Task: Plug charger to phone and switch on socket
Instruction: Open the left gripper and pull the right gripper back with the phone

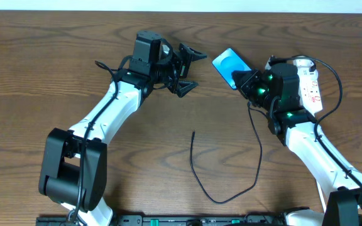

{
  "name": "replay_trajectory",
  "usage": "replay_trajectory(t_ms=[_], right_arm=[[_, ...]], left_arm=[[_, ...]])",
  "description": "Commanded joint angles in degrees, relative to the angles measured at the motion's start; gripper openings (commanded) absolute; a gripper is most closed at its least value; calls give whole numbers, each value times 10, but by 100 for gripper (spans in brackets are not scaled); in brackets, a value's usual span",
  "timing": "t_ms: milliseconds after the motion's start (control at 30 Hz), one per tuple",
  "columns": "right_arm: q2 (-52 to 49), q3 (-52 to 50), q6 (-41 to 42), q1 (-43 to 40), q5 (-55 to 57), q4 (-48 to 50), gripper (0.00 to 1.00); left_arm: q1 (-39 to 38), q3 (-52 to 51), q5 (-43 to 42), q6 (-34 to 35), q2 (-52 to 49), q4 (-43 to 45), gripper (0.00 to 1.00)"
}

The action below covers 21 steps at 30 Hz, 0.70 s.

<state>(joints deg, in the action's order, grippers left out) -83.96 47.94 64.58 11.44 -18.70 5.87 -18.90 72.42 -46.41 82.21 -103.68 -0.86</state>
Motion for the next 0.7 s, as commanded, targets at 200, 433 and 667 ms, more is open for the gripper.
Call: replay_trajectory(t_ms=[200,433,667], right_arm=[[4,11,188,-3,-47,11,1],[4,11,241,3,-68,35,1],[4,11,289,30,-68,82,1]], left_arm=[[19,3,-8,-14,15,23,93],[31,3,-5,-14,15,23,93],[31,3,10,-14,15,28,93]])
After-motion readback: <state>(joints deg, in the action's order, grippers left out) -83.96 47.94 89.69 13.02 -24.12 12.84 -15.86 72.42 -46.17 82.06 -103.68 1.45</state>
